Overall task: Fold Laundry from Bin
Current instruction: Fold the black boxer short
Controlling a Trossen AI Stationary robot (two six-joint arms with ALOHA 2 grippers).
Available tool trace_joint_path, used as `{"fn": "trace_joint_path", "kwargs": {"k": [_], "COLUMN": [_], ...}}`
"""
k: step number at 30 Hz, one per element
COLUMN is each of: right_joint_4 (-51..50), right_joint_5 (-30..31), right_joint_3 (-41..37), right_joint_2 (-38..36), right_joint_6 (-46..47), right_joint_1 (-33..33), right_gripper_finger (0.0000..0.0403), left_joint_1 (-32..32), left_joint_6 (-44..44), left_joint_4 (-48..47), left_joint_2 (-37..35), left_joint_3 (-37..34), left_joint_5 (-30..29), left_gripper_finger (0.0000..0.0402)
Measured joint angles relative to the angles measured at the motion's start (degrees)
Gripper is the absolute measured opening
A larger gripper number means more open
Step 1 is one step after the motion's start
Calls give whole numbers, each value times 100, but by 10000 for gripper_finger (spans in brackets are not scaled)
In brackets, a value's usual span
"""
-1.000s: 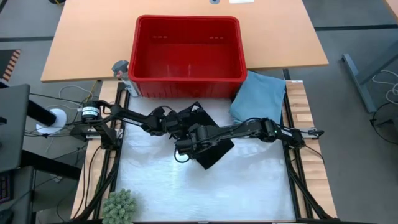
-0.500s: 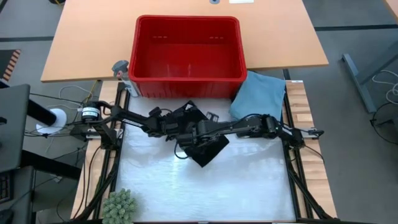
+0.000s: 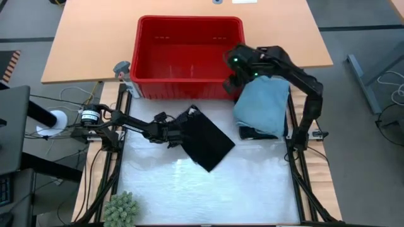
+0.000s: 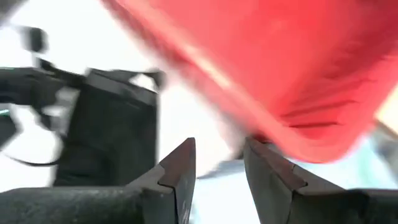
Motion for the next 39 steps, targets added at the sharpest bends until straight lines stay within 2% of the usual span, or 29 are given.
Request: {"fn": "trace_joint_path", "kwargs": {"k": [2,5,6,9,11,14,16,17,19,21,25,29,30,34,39], "right_joint_4": [113,120,277,860,1289,2803,4059,4854,6126,6921,7483,7209,6992,6228,6474], "right_joint_5": [-381,-404,-607,-1134,-1406,-2032,-2347,-2349,-1989,-1624,-919,-523,-545,-1270,-1467], "right_joint_3": [8,-146,-319,-1225,-2095,-3507,-4397,-4812,-5532,-6031,-6337,-6051,-6036,-6041,-6024], "right_joint_2": [-42,49,73,-79,-378,-989,-1432,-1634,-1913,-1939,-1381,-794,-658,-243,-55], "right_joint_6": [-162,-406,-440,-697,-716,-322,314,565,1075,1385,1521,1489,1572,1720,1751], "right_joint_1": [-72,-75,-69,-113,-206,-314,-309,-219,95,484,1136,1395,1390,1195,907], "right_gripper_finger": [159,160,161,165,167,168,168,168,165,162,153,151,153,187,246], "left_joint_1": [-146,-424,-487,-624,-641,-633,-628,-630,-632,-632,-635,-637,-638,-639,-639], "left_joint_6": [671,1641,1811,2078,2167,1911,1656,1541,1410,1500,2285,2274,2199,1964,1938], "left_joint_4": [301,510,528,660,735,742,755,783,834,842,874,882,884,890,895], "left_joint_2": [-46,-50,-51,-51,-51,-101,-198,-262,-389,-488,-574,-573,-573,-573,-573], "left_joint_3": [7,20,20,17,17,10,-1,-4,-9,-11,-6,-2,-2,-2,0], "left_joint_5": [329,521,524,561,607,639,721,798,942,1174,1722,1660,1619,1570,1532], "left_gripper_finger": [0,0,0,0,0,0,0,0,0,0,0,0,0,0,0]}}
